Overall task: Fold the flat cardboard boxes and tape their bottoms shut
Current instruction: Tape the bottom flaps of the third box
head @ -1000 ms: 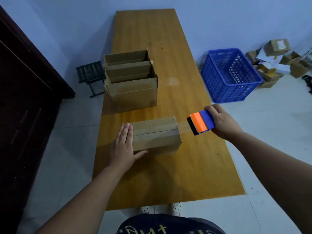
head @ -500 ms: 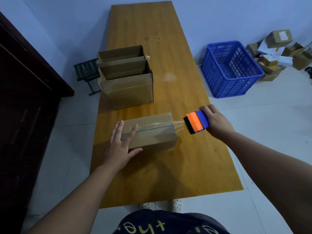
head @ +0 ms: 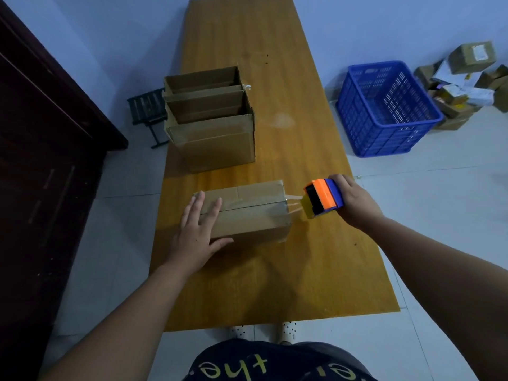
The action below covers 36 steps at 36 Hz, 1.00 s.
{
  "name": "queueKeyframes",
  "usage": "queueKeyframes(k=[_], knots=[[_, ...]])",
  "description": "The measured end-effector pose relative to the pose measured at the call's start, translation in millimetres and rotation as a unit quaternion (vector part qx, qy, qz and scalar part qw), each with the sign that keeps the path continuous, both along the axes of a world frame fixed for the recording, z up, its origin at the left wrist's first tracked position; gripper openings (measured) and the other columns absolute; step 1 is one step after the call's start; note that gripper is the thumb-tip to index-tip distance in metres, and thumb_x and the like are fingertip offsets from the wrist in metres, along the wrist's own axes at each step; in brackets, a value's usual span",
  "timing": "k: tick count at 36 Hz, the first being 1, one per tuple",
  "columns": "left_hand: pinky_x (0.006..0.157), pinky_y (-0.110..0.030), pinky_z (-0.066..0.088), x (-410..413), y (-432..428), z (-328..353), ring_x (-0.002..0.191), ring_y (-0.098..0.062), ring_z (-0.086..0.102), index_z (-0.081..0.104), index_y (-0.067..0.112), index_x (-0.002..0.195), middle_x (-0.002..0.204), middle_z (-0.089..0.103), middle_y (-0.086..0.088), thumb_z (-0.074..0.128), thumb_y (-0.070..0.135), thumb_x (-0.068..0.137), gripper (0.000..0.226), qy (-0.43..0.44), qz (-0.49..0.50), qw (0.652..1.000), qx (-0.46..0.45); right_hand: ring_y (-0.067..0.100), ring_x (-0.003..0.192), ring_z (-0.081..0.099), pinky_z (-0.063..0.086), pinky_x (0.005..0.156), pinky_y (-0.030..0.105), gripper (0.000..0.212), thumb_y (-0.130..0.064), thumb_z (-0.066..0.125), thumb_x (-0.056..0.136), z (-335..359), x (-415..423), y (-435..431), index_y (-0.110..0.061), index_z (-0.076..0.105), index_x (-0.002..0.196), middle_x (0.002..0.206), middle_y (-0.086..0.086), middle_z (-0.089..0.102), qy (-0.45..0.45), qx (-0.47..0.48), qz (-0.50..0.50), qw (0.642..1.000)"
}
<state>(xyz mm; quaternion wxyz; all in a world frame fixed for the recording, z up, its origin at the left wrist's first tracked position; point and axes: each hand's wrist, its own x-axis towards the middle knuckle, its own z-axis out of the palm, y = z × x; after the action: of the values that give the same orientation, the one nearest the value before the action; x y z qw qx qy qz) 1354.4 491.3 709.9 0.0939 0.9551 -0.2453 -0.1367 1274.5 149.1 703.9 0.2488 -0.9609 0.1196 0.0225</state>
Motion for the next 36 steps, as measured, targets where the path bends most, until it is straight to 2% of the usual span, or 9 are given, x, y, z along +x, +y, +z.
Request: queueKeyframes(k=[5,11,14,17,19,22,24,26,36], knots=[[0.105,-0.045,0.036,-2,-1,4,0.146,-0.023,-0.014,-0.023,0.039,0.139,0.158,-0.020,0.000,0.047,0.064,0.083,0.093,-0.001,-0.012,1.000,0.020,0.025,0.105,0.055,0.050,0.082,0.039,0.059,-0.015,0.071,0.085,6,1,-4,-0.016,0.039,0.134,0.127,0.008,0.052,0.006,-0.058,0.015,0.998],[0.103,-0.044,0.038,-1,-1,5,0.146,-0.024,-0.010,-0.017,0.040,0.143,0.159,-0.017,0.001,0.042,0.069,0.081,0.090,0.000,-0.010,0.999,0.044,0.022,0.104,0.055,0.049,0.074,0.035,0.056,-0.020,0.069,0.087,11,2,-2,-0.020,0.038,0.134,0.126,0.004,0.051,0.023,-0.096,0.015,0.995],[0.114,-0.047,0.020,3,1,6,0.147,-0.027,-0.001,0.002,0.039,0.150,0.161,-0.006,-0.004,0.031,0.080,0.076,0.090,-0.024,-0.027,0.996,0.076,0.022,0.103,0.055,0.048,0.071,0.034,0.055,-0.022,0.067,0.088,14,3,0,-0.022,0.037,0.134,0.127,0.003,0.050,0.032,-0.103,0.011,0.994],[0.115,-0.048,-0.005,5,-11,13,0.147,-0.027,0.005,0.032,0.023,0.149,0.161,0.005,-0.006,0.016,0.086,0.073,0.100,-0.099,-0.071,0.990,0.076,0.022,0.102,0.055,0.048,0.072,0.034,0.052,-0.022,0.066,0.089,16,4,4,-0.023,0.038,0.133,0.125,0.003,0.050,0.035,-0.105,0.008,0.994],[0.117,-0.045,-0.005,4,-28,17,0.148,-0.024,0.002,0.040,0.014,0.143,0.161,0.003,-0.004,0.021,0.082,0.078,0.096,-0.096,-0.074,0.991,0.061,0.022,0.101,0.055,0.047,0.072,0.033,0.051,-0.021,0.066,0.089,16,3,5,-0.023,0.039,0.132,0.125,0.003,0.050,0.036,-0.102,0.005,0.994],[0.118,-0.044,0.010,-2,-48,17,0.147,-0.029,0.002,0.029,0.015,0.144,0.161,-0.007,-0.006,0.029,0.071,0.087,0.080,-0.016,-0.007,0.999,0.051,0.022,0.101,0.055,0.049,0.076,0.034,0.052,-0.020,0.066,0.089,14,2,7,-0.022,0.038,0.132,0.123,0.005,0.051,0.045,-0.087,-0.007,0.995],[0.117,-0.047,0.000,-6,-52,9,0.147,-0.031,-0.008,0.005,0.025,0.152,0.159,-0.016,-0.009,0.020,0.072,0.087,0.082,-0.012,-0.012,0.998,0.060,0.022,0.104,0.055,0.050,0.078,0.034,0.055,-0.020,0.068,0.088,14,1,6,-0.021,0.037,0.134,0.125,0.005,0.051,0.051,-0.070,-0.016,0.996],[0.115,-0.050,-0.009,-8,-51,1,0.145,-0.032,-0.018,-0.016,0.036,0.149,0.158,-0.023,-0.006,0.006,0.077,0.080,0.083,-0.014,-0.037,0.996,0.082,0.021,0.107,0.054,0.050,0.080,0.033,0.059,-0.021,0.069,0.087,15,0,6,-0.020,0.036,0.136,0.127,0.006,0.050,0.057,-0.064,-0.016,0.996],[0.112,-0.056,-0.010,2,-50,4,0.143,-0.034,-0.024,-0.025,0.047,0.142,0.156,-0.028,0.001,0.015,0.086,0.074,0.088,0.004,-0.064,0.992,0.112,0.021,0.104,0.055,0.051,0.079,0.033,0.058,-0.022,0.070,0.087,16,2,11,-0.020,0.037,0.134,0.124,0.005,0.052,0.064,-0.076,-0.015,0.995]])
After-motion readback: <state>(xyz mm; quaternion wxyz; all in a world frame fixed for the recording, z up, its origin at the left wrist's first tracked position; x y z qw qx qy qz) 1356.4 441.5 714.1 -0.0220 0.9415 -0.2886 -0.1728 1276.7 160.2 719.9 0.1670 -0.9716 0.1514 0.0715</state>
